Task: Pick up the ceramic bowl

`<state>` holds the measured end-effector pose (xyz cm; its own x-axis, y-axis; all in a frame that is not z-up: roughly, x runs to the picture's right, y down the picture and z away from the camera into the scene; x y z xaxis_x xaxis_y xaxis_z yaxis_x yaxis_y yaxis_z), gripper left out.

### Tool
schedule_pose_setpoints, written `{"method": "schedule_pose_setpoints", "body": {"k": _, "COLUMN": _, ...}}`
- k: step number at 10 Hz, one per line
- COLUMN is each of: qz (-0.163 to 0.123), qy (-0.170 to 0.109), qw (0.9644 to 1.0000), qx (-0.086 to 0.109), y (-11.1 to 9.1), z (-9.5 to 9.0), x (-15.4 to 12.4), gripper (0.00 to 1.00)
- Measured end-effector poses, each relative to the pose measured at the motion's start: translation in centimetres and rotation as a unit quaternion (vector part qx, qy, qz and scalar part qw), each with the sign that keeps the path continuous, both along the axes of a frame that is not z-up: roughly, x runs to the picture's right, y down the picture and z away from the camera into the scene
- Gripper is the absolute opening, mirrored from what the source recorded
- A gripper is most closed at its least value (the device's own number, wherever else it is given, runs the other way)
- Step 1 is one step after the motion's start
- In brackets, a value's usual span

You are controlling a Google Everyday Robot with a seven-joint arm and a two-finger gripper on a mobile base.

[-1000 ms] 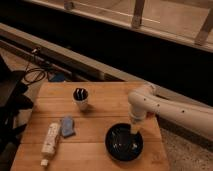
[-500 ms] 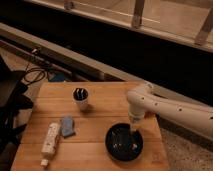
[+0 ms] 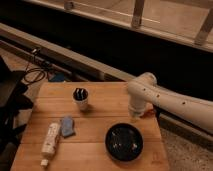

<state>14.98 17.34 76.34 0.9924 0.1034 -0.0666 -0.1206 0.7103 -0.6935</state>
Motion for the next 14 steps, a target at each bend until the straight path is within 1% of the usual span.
{"method": "schedule_pose_setpoints", "body": {"k": 2, "qz": 0.007, "qy": -0.002, "qw": 1.0000, "qx": -0.005, "y": 1.3, "z": 0.7, "x": -0.3, "gripper": 0.61}}
{"method": "schedule_pose_setpoints", "body": {"k": 3, "qz": 0.011, "qy": -0.006, "qw": 0.9999, "qx": -0.005, "y": 2.6, "z": 1.8, "x": -0.7, "gripper": 0.73}}
{"method": "schedule_pose_setpoints", "body": {"k": 4, "qz": 0.012, "qy": -0.009, "qw": 0.9999, "qx": -0.006, "y": 3.5, "z": 2.6, "x": -1.1, "gripper": 0.79}}
{"method": "schedule_pose_setpoints", "body": {"k": 5, "qz": 0.014, "qy": -0.011, "qw": 0.9998, "qx": -0.006, "y": 4.0, "z": 3.0, "x": -1.3, "gripper": 0.80}}
{"method": "schedule_pose_setpoints", "body": {"k": 6, "qz": 0.016, "qy": -0.012, "qw": 0.9998, "qx": -0.004, "y": 4.3, "z": 3.1, "x": -1.3, "gripper": 0.80}}
{"method": "schedule_pose_setpoints", "body": {"k": 8, "qz": 0.018, "qy": -0.013, "qw": 0.9997, "qx": 0.001, "y": 3.9, "z": 2.4, "x": -1.6, "gripper": 0.80}}
{"method": "schedule_pose_setpoints", "body": {"k": 9, "qz": 0.019, "qy": -0.013, "qw": 0.9997, "qx": -0.001, "y": 3.8, "z": 2.2, "x": -1.6, "gripper": 0.80}}
{"method": "schedule_pose_setpoints", "body": {"k": 11, "qz": 0.020, "qy": -0.017, "qw": 0.9995, "qx": -0.019, "y": 4.7, "z": 3.0, "x": -1.9, "gripper": 0.80}}
{"method": "schedule_pose_setpoints", "body": {"k": 12, "qz": 0.020, "qy": -0.018, "qw": 0.9993, "qx": -0.025, "y": 5.2, "z": 3.5, "x": -2.0, "gripper": 0.77}}
{"method": "schedule_pose_setpoints", "body": {"k": 13, "qz": 0.017, "qy": -0.015, "qw": 0.9995, "qx": -0.021, "y": 5.3, "z": 3.8, "x": -2.1, "gripper": 0.66}}
{"method": "schedule_pose_setpoints", "body": {"k": 14, "qz": 0.017, "qy": -0.012, "qw": 0.9997, "qx": -0.016, "y": 4.9, "z": 3.6, "x": -1.9, "gripper": 0.57}}
